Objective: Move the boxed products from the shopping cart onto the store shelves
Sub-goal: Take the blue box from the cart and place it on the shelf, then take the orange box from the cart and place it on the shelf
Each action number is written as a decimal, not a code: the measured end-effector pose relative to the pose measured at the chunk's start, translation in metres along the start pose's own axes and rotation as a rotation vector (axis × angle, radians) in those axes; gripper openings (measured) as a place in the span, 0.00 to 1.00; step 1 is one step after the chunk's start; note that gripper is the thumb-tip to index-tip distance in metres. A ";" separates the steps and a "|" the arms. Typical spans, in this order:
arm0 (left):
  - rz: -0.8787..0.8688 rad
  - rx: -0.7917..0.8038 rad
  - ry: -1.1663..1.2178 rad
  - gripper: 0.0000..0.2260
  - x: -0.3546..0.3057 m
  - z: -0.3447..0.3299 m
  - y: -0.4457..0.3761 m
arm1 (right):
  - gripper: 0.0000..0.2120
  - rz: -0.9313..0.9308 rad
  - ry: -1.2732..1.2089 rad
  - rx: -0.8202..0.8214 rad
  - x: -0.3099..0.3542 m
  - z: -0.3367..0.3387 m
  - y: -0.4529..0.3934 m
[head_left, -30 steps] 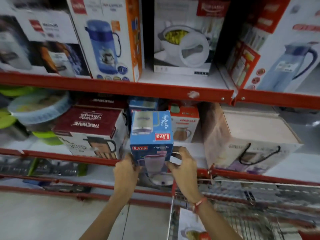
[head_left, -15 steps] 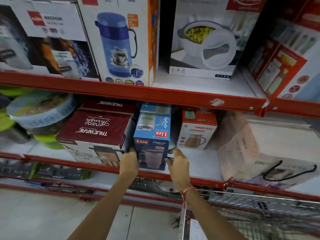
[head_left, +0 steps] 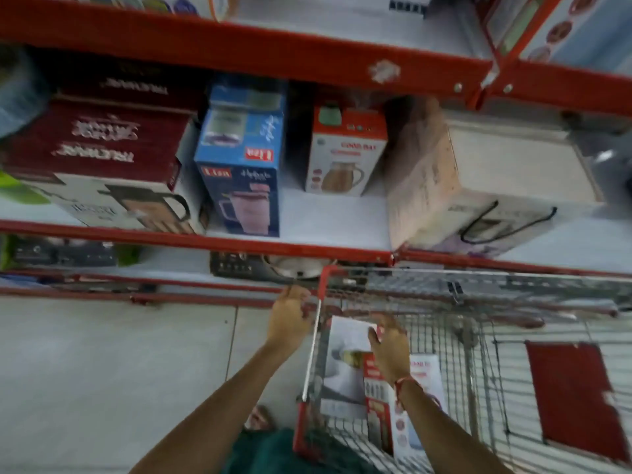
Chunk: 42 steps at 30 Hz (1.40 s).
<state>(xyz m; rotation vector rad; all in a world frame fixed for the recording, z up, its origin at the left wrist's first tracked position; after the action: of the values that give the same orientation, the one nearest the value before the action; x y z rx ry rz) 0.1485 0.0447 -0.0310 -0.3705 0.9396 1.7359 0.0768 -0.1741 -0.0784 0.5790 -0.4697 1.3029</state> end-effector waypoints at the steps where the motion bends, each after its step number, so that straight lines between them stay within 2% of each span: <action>1: 0.026 0.105 -0.002 0.08 0.000 -0.027 0.013 | 0.16 -0.094 0.038 0.035 -0.028 0.000 0.017; 4: 0.160 0.390 -0.011 0.08 0.012 -0.102 0.054 | 0.28 -0.390 0.085 0.085 -0.097 0.005 0.063; 6: 0.238 0.515 -0.075 0.07 0.023 -0.139 0.081 | 0.38 -0.571 0.126 0.160 -0.130 0.010 0.090; 8: 0.346 0.649 -0.099 0.06 0.034 -0.173 0.108 | 0.42 -0.712 0.003 0.192 -0.150 0.014 0.109; 11: 0.422 0.811 -0.164 0.06 0.040 -0.201 0.130 | 0.33 -0.821 -0.301 0.139 -0.155 0.016 0.120; 14: 0.465 0.913 -0.198 0.10 0.038 -0.205 0.128 | 0.15 -0.700 -0.299 0.225 -0.142 0.018 0.110; 17: 0.488 0.861 -0.155 0.05 0.037 -0.188 0.105 | 0.11 -0.575 -0.270 0.274 -0.116 0.020 0.094; 20: 0.440 0.727 -0.050 0.15 0.029 -0.148 0.076 | 0.13 -0.497 -0.386 0.236 -0.084 0.027 0.077; 27: 0.287 0.565 0.174 0.14 -0.011 -0.029 0.062 | 0.19 -0.278 -0.532 0.069 -0.001 0.071 0.053; 32: 0.255 0.427 0.201 0.20 -0.021 0.015 0.062 | 0.21 -0.146 -0.540 0.033 0.041 0.084 0.041; 36: 0.113 0.229 0.205 0.21 -0.043 0.044 0.046 | 0.18 0.022 -0.393 -0.089 0.071 0.105 0.017; 39: -0.084 -0.023 0.107 0.22 -0.083 0.067 0.030 | 0.15 0.116 -0.285 -0.224 0.097 0.126 -0.014; 42: -0.069 -0.164 0.095 0.20 -0.107 0.073 0.006 | 0.14 0.171 -0.229 -0.305 0.117 0.133 -0.048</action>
<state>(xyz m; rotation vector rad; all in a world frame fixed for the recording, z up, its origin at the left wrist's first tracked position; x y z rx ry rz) 0.1978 0.0278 0.0881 -0.5907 0.8438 1.7489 0.1477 -0.1785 0.0909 0.4391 -0.9065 1.2998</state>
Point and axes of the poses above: each hand's wrist, its own y-axis away from the middle knuckle, its own z-axis out of the back of the hand, x = y × z, the point moved 7 cm from there along -y, towards the middle knuckle, and after that the axes turned 15 degrees about z, right-handed, at the moved point
